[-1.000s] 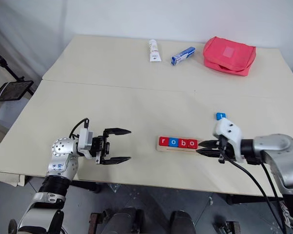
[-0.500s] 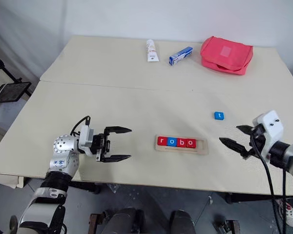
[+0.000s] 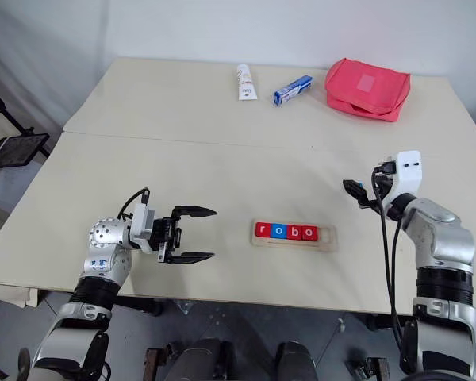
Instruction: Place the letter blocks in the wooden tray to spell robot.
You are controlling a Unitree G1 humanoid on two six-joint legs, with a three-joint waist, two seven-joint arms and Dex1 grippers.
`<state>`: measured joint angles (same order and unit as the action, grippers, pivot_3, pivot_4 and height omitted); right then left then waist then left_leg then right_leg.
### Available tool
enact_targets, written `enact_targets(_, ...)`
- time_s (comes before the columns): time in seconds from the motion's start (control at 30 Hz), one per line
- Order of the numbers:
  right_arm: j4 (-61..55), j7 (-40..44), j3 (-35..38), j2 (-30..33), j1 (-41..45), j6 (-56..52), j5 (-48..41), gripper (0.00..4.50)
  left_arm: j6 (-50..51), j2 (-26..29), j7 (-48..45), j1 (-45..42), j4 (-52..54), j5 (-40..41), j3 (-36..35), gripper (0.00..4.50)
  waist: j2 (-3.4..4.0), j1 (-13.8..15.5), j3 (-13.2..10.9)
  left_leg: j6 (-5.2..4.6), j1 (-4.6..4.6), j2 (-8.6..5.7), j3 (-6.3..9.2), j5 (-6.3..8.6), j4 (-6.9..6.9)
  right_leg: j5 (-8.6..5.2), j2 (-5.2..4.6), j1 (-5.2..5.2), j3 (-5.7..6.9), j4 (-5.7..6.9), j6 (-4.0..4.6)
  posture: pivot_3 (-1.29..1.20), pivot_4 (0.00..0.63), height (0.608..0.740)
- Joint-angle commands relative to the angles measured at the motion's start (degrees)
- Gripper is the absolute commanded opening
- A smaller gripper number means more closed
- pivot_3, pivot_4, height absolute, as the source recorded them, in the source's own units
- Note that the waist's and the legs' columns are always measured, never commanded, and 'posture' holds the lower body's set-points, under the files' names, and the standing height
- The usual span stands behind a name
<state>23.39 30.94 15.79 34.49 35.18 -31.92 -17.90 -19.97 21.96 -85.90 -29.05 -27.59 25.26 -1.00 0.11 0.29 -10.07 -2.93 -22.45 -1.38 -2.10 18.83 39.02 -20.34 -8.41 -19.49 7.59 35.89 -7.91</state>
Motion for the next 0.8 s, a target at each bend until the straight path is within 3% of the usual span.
enact_targets(0.03,8.9,-4.1,-0.1,-0.7,4.3,6.2,3.0,4.45,0.5,1.0,0.3,1.6,3.6,0.7,-0.5,4.50,0.00,-0.4,0.0,0.00,0.00,-0.01,0.01,0.00,-0.03,0.00,0.00,0.00,0.00,0.00,0.00,0.00,0.150,0.740)
enact_targets(0.17,14.2,-5.6,-0.8,-2.2,6.3,9.5,4.6,4.45,1.2,1.6,1.5,3.7,6.4,0.9,-0.8,4.50,0.00,-0.7,0.0,0.01,0.01,0.02,0.00,0.00,-0.06,0.00,0.00,-0.02,0.01,0.00,0.00,0.00,0.150,0.740)
enact_targets(0.5,14.0,-6.0,-1.8,-4.1,4.3,9.5,5.2,4.45,1.7,1.7,2.9,5.3,8.4,0.9,-0.6,4.50,0.01,-0.7,0.0,0.00,0.02,0.03,0.00,0.00,-0.05,0.00,0.00,-0.01,-0.02,0.01,0.00,0.00,0.150,0.740)
enact_targets(0.6,12.8,-7.4,-1.7,-4.7,3.7,8.3,5.2,3.93,1.5,1.5,3.0,5.1,8.1,0.8,-0.4,4.50,0.01,-0.7,0.0,0.01,0.02,0.03,0.00,0.00,-0.05,0.00,0.00,-0.01,-0.01,0.01,0.00,0.00,0.150,0.740)
enact_targets(0.8,7.0,-9.3,-1.4,-6.2,1.4,6.7,4.7,1.95,1.2,1.3,2.6,4.2,6.8,0.7,-0.3,4.50,0.01,-0.8,0.0,0.01,0.03,0.04,0.00,0.00,-0.05,0.00,0.01,-0.01,-0.02,0.02,0.00,0.00,0.150,0.740)
